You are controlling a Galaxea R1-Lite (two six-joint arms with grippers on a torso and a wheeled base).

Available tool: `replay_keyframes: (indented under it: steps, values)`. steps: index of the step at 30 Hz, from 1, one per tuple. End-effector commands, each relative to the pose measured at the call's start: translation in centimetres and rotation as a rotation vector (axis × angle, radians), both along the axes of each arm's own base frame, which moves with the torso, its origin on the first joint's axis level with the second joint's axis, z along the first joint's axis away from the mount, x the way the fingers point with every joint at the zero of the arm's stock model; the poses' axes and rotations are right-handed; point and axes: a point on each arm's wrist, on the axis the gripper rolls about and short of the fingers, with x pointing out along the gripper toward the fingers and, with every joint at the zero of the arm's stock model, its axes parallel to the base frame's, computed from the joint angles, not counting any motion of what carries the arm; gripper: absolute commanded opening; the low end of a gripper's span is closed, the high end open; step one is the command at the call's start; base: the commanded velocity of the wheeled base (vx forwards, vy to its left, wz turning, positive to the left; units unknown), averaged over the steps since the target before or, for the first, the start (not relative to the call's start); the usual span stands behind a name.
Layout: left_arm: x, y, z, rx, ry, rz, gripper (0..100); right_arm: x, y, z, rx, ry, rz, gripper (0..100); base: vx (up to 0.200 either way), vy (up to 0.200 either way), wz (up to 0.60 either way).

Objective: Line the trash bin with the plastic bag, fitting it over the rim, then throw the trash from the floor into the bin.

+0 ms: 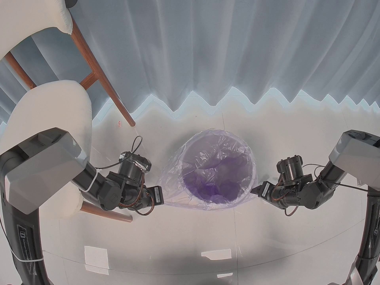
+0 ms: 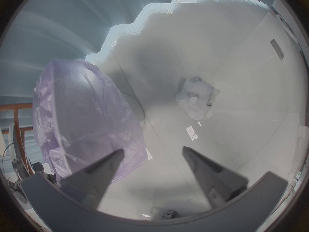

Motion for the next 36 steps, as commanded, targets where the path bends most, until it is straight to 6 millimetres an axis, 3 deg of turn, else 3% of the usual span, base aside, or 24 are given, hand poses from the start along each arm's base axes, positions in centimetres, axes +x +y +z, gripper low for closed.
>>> replay_keyframes:
  steps: [1, 4, 7, 10, 18, 22, 31, 36]
  values:
    - [-1.1, 0.5, 2.2, -0.021, -0.038, -0.003, 100, -1.8, -0.6, 2.1, 0.012, -0.024, 0.007, 100, 0.0, 0.0, 0.0]
    - [-2.7, 1.0, 4.5, -0.053, -0.092, -0.014, 100, -3.2, -1.8, 3.4, 0.016, -0.031, -0.003, 100, 0.0, 0.0, 0.0]
    - [-4.5, 1.5, 5.4, -0.089, -0.108, -0.046, 100, -3.3, -3.1, 4.2, 0.024, -0.051, -0.032, 100, 0.0, 0.0, 0.0]
    - [-5.6, 1.8, 4.9, -0.097, -0.108, -0.059, 100, -2.7, -4.4, 4.4, 0.014, -0.061, -0.067, 100, 0.0, 0.0, 0.0]
    - [-6.5, 2.5, 3.8, -0.123, -0.163, -0.053, 100, -0.7, -7.1, 2.2, -0.103, -0.061, -0.04, 100, 0.0, 0.0, 0.0]
    - [-4.7, 2.7, 3.3, -0.132, -0.209, -0.021, 100, 0.1, -7.1, 2.3, -0.128, -0.113, -0.01, 100, 0.0, 0.0, 0.0]
    - [1.5, 1.9, 6.0, -0.22, -0.377, -0.014, 100, 0.6, -6.6, 3.4, -0.117, -0.17, -0.001, 100, 0.0, 0.0, 0.0]
    - [3.0, 1.9, 4.2, -0.258, -0.345, -0.066, 100, 0.4, -6.6, 4.0, -0.112, -0.184, -0.005, 100, 0.0, 0.0, 0.0]
